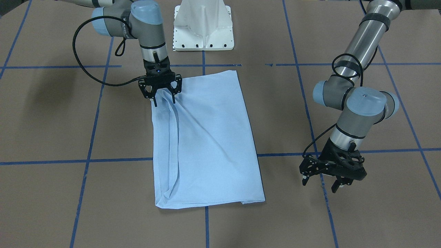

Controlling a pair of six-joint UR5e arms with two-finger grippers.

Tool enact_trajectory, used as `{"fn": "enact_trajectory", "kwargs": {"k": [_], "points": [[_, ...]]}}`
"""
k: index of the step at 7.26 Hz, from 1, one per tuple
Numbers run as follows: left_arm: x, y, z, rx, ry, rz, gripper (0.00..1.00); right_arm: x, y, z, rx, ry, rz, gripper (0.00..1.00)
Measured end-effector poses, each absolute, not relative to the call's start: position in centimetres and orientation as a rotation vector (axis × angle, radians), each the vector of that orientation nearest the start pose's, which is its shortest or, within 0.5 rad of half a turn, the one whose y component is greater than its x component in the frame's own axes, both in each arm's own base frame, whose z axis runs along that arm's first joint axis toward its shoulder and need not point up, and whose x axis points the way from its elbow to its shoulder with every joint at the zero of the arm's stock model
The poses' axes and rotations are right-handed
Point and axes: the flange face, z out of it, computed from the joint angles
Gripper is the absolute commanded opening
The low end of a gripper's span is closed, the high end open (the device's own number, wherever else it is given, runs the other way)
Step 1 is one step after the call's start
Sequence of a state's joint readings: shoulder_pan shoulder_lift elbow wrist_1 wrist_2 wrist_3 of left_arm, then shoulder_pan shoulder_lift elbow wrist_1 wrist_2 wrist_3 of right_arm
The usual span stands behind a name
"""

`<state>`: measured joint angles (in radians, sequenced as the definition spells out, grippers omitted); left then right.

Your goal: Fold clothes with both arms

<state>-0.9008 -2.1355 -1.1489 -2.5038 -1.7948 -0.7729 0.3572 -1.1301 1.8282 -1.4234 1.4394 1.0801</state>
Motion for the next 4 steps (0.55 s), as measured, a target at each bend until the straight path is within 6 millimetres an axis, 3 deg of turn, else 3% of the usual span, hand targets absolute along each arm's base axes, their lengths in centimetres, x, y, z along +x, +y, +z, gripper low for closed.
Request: {"fn": "enact_trajectory", "kwargs": {"k": [2, 3, 4], "points": [[37.81, -65.46, 42.60, 0.668, 0.858, 0.029, 1.00, -54.08, -35.20, 29.49, 0.449, -0.702, -0.083, 0.14], [37.83, -65.44, 42.62, 0.668, 0.858, 0.029, 1.00, -54.22, -35.11, 29.46, 0.448, -0.703, -0.086, 0.04], [37.83, -65.43, 42.63, 0.668, 0.858, 0.029, 1.00, -54.24, -35.08, 29.31, 0.449, -0.705, -0.087, 0.00]]}}
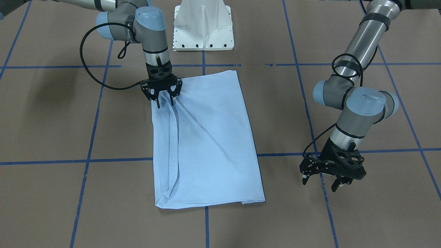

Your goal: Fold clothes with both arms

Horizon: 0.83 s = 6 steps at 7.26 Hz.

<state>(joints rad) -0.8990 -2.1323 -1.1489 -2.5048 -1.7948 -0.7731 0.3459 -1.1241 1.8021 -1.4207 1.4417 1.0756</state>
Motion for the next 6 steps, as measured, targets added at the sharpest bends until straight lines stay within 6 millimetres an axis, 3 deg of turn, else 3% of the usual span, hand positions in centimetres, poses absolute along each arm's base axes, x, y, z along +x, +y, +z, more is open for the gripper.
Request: {"fn": "enact_trajectory", "kwargs": {"k": [4, 6], "points": [[37.9, -65.4, 42.7, 0.666, 0.859, 0.028, 1.00, -54.1, -35.0, 28.9, 0.451, -0.714, -0.086, 0.00], [38.2, -65.2, 42.6, 0.660, 0.865, 0.022, 1.00, -53.0, -35.2, 29.2, 0.451, -0.716, -0.069, 0.00]]}}
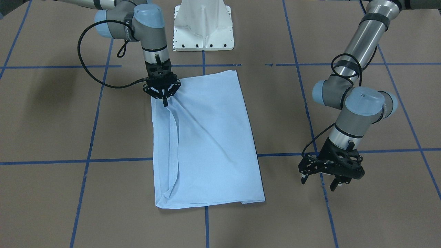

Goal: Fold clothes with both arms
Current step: 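Lift the right gripper away while lowering the left gripper to the shirt's near corner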

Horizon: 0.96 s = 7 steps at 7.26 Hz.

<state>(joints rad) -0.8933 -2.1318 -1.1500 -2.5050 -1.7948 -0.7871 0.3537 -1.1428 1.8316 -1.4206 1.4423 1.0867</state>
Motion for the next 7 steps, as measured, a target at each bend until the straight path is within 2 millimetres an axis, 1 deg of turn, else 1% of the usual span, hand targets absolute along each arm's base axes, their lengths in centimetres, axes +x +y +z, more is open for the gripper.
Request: {"fn": "enact_trajectory", "kwargs": {"k": [2, 3, 4, 5, 6, 7], "points": [[38.3, -65.1, 42.6, 0.658, 0.866, 0.020, 1.00, -51.1, -34.8, 31.1, 0.424, -0.709, -0.003, 0.00], [38.3, -65.1, 42.6, 0.658, 0.867, 0.020, 1.00, -50.7, -34.5, 32.0, 0.401, -0.707, 0.050, 0.62], [38.3, -65.1, 42.6, 0.658, 0.867, 0.020, 1.00, -50.7, -34.3, 32.6, 0.386, -0.705, 0.082, 1.00], [38.3, -65.1, 42.6, 0.658, 0.868, 0.020, 1.00, -51.0, -34.1, 32.8, 0.379, -0.704, 0.092, 1.00], [38.3, -65.1, 42.5, 0.659, 0.868, 0.020, 1.00, -51.1, -34.3, 32.6, 0.380, -0.708, 0.098, 1.00], [38.3, -65.1, 42.3, 0.662, 0.871, 0.020, 1.00, -50.8, -35.1, 31.8, 0.391, -0.731, 0.112, 1.00]]}}
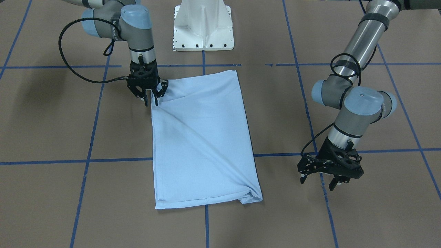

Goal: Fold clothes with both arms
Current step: 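Lift the right gripper away while lowering the left gripper to the shirt's near corner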

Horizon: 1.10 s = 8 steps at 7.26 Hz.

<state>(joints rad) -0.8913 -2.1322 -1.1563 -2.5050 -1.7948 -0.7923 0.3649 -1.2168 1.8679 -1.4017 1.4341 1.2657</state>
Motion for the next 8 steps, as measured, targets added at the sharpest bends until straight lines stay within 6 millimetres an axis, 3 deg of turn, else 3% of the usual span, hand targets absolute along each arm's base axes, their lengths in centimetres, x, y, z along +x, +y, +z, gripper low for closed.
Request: {"fn": "enact_trajectory", "kwargs": {"k": [2, 3, 4, 5, 8], "points": [[38.0, -63.8, 40.9, 0.639, 0.932, -0.008, 1.00, -48.5, -38.3, 29.2, 0.405, -0.852, 0.172, 1.00], [38.4, -61.7, 39.6, 0.592, 1.004, -0.041, 1.00, -47.1, -39.6, 28.2, 0.395, -0.929, 0.226, 1.00], [39.6, -58.4, 38.1, 0.537, 1.082, -0.074, 1.00, -46.2, -40.2, 27.5, 0.376, -0.993, 0.294, 1.00], [41.2, -53.6, 36.6, 0.480, 1.158, -0.099, 1.00, -45.5, -40.2, 27.1, 0.350, -1.036, 0.358, 1.00], [46.7, -36.4, 33.7, 0.309, 1.290, -0.216, 1.00, -43.7, -39.4, 27.1, 0.278, -1.090, 0.503, 1.00]]}}
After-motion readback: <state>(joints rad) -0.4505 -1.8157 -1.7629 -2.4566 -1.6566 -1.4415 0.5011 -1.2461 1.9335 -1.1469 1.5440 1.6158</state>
